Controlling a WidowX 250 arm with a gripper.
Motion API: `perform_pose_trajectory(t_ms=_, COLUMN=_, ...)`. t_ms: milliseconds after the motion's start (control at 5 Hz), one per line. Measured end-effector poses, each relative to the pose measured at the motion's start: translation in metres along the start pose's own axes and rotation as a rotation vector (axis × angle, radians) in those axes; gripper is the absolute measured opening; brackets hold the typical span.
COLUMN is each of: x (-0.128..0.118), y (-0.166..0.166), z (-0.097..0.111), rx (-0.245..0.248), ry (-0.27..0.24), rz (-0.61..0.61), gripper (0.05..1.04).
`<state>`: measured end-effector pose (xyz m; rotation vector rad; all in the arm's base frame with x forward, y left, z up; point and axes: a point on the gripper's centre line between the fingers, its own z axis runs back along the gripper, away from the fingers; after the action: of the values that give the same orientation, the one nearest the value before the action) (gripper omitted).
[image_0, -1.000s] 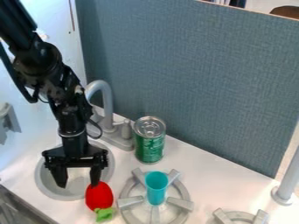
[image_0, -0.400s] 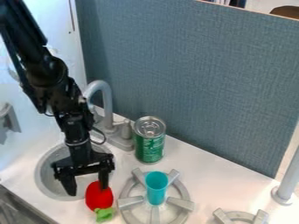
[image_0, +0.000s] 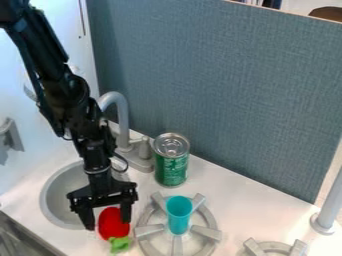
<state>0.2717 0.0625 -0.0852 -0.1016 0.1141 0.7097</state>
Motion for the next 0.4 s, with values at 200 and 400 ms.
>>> perform_pose_trajectory(t_ms=200, x=0.0028, y=-0.0070, z=-0.0061, rx=0.022, ry=-0.004, rz=0.000, gripper=0.966)
perform_pose_trajectory(t_ms=400, x=0.0031, y=-0.0065, z=-0.0052, rx=0.044, ry=0.000, rz=-0.002, gripper=0.752)
